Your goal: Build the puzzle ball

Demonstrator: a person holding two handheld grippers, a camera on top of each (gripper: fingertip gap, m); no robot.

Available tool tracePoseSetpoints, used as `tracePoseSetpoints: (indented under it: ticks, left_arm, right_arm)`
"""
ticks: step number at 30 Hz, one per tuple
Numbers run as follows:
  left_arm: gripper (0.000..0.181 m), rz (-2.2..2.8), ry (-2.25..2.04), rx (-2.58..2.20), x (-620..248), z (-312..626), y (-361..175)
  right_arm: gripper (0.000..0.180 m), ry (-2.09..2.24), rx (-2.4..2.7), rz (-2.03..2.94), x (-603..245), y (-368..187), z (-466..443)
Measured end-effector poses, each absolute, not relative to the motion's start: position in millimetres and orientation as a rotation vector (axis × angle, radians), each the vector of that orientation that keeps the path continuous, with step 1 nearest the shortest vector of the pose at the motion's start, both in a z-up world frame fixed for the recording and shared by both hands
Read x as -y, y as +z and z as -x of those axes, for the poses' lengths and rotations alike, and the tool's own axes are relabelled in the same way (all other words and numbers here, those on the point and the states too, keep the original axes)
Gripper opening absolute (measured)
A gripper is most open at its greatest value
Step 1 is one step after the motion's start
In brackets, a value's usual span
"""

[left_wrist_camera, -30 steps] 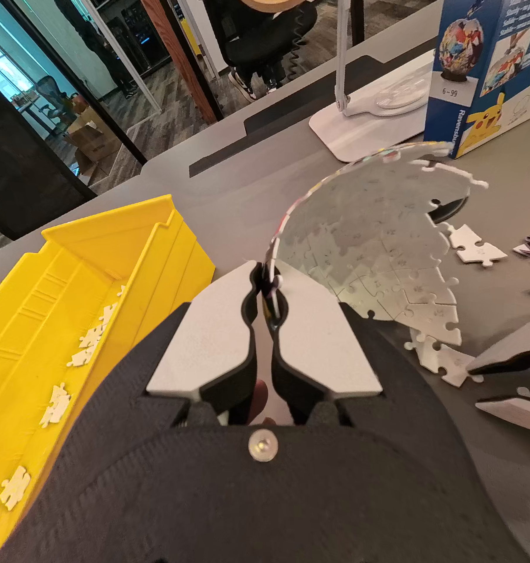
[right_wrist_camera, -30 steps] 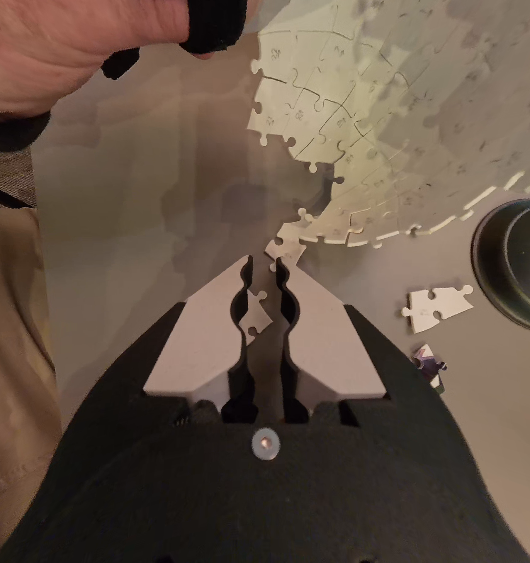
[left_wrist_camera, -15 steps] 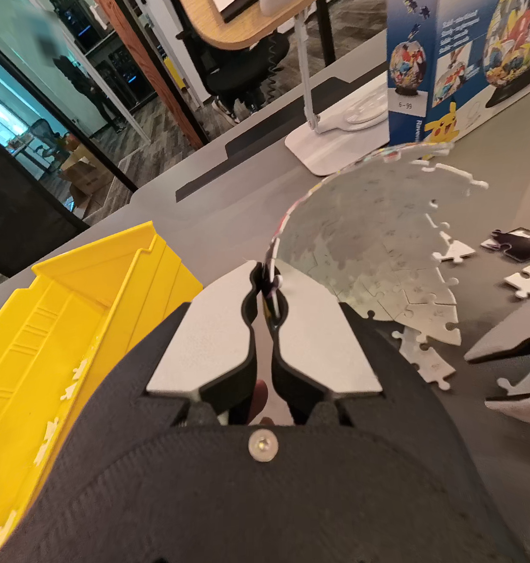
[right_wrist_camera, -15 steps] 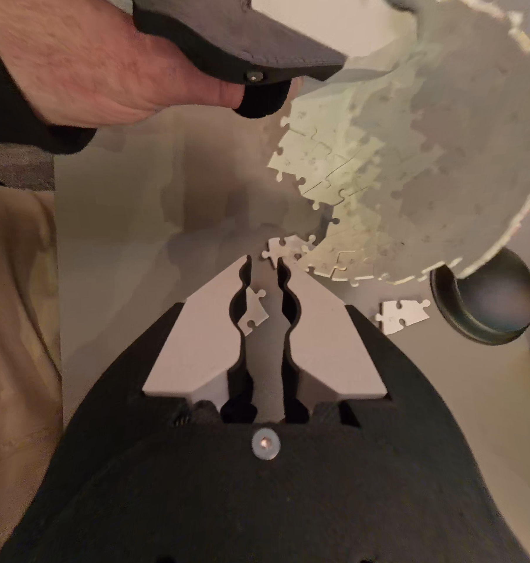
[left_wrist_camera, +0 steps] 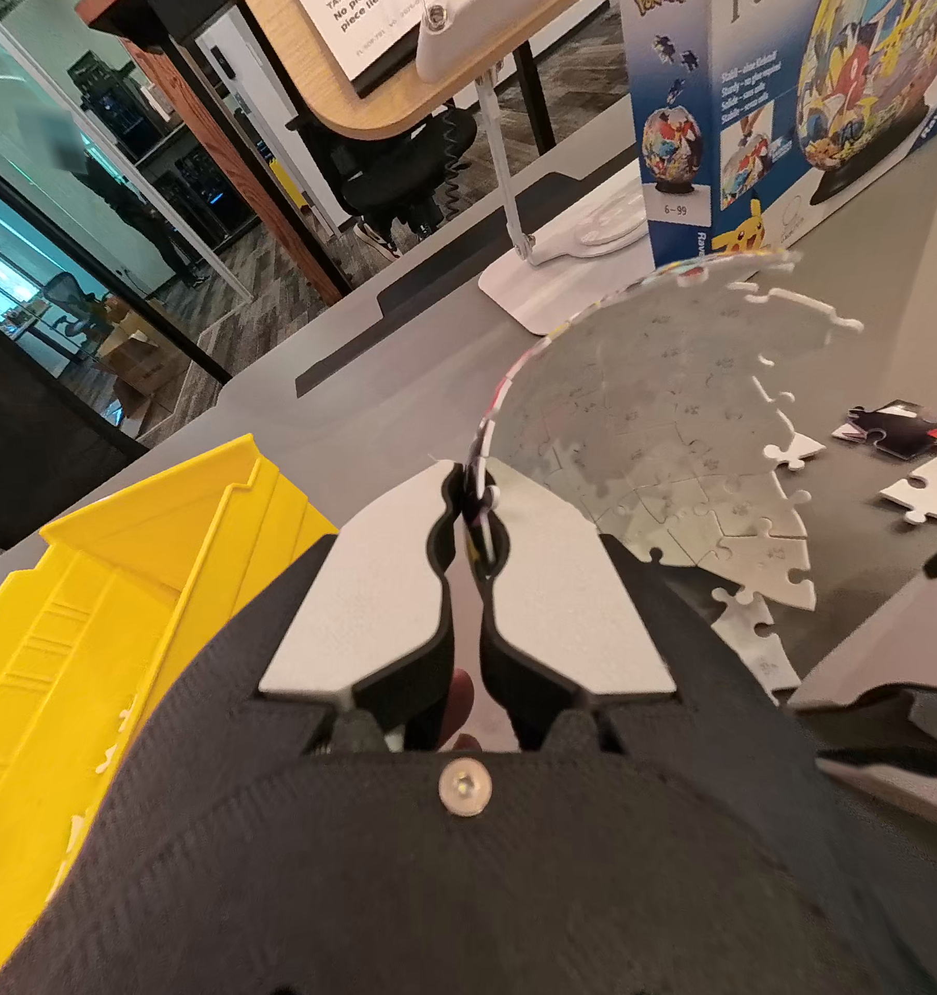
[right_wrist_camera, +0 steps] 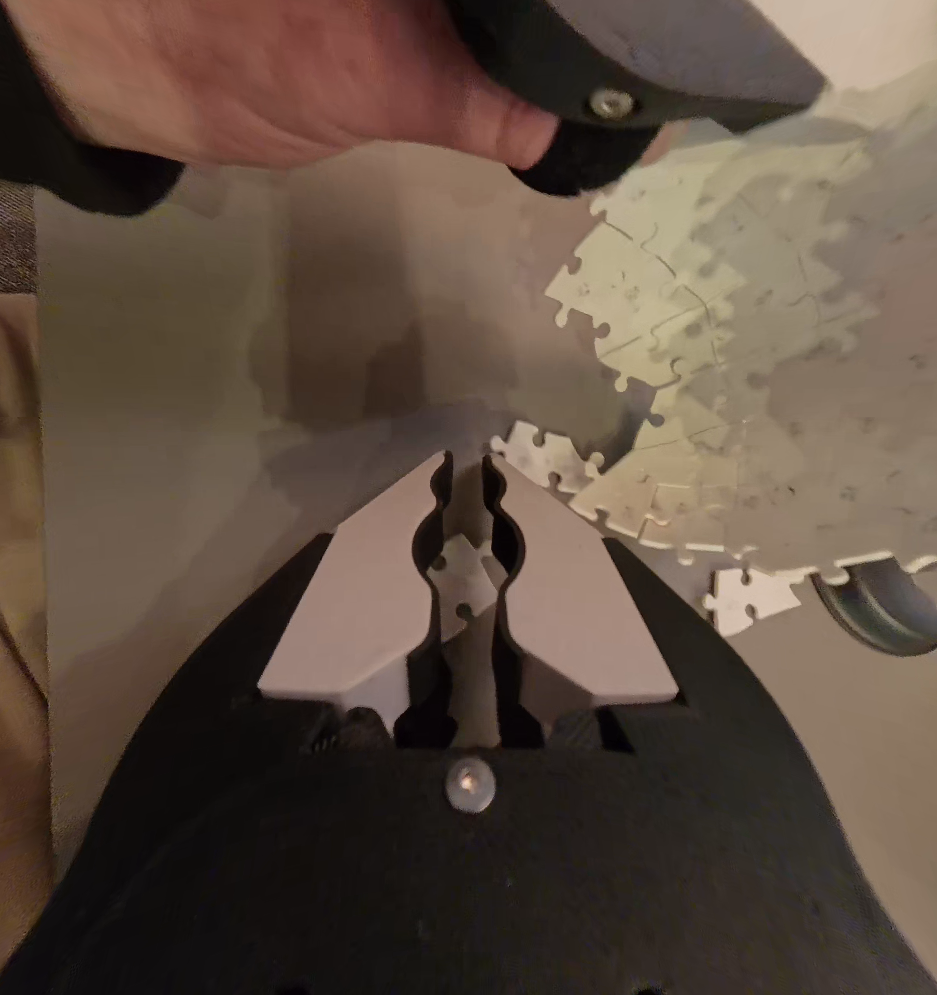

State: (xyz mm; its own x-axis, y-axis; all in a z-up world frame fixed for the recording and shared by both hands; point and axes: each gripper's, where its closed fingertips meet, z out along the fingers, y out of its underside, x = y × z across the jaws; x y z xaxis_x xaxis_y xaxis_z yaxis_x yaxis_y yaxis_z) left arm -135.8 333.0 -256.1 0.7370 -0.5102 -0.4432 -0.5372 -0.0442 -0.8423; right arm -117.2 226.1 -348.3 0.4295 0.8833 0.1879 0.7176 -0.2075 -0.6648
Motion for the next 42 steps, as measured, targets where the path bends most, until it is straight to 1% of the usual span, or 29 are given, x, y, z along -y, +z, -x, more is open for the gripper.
tracePoseSetpoints:
  ticks: [1,5,7,9,18,32,42]
  left_arm:
    - [0.005,1.680,0.030,-0.848,-333.0,135.7,-255.8]
    - [0.005,1.684,0.015,-0.839,-334.3,135.2,-255.4]
    - [0.005,1.686,0.013,-0.840,-334.5,134.5,-256.2]
    - [0.005,1.686,0.013,-0.843,-334.0,133.7,-256.7]
    - [0.005,1.687,-0.005,-0.858,-333.1,131.9,-257.7]
    - [0.005,1.677,0.006,-0.875,-329.5,134.5,-257.4]
    - [0.005,1.693,0.011,-0.837,-325.5,143.1,-255.6]
  right_arm:
    - [0.009,0.308,1.343,2.000,-226.4,-347.8,113.9]
    - [0.015,0.341,1.301,1.966,-229.9,-334.6,114.9]
    - [0.017,0.330,1.313,1.966,-231.6,-339.0,118.6]
    - [0.017,0.313,1.340,1.994,-230.2,-348.5,118.7]
    - [0.018,0.332,1.363,2.025,-228.6,-348.1,101.9]
    - [0.018,0.331,1.346,2.032,-229.6,-348.1,100.9]
    - [0.021,0.322,1.338,1.985,-229.3,-334.4,101.1]
